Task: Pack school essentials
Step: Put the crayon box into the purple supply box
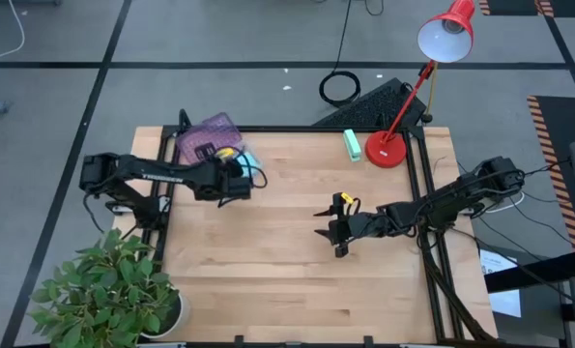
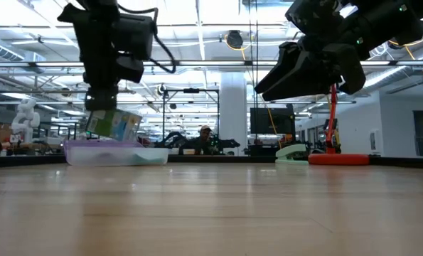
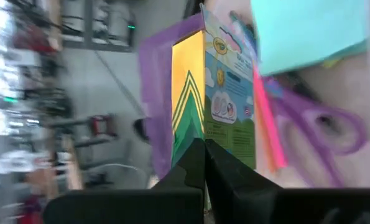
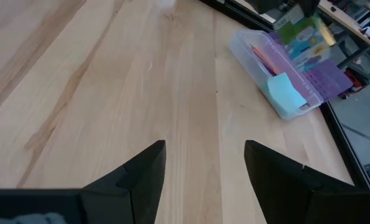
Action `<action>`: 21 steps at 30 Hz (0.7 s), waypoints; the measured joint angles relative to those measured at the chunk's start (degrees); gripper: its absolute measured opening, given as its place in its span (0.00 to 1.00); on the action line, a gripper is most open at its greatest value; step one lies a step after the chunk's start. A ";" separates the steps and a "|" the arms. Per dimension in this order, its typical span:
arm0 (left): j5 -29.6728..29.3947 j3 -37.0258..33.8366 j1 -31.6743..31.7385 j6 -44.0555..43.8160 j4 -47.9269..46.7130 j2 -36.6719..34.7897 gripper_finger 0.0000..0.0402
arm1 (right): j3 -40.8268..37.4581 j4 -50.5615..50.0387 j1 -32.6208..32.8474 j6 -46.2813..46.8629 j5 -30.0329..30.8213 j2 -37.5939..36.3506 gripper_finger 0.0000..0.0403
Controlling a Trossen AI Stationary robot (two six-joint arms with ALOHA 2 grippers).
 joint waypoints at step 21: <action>-8.43 -10.87 -4.87 -1.33 3.42 0.51 0.00 | 0.00 -0.44 -0.07 0.00 -0.02 0.00 0.53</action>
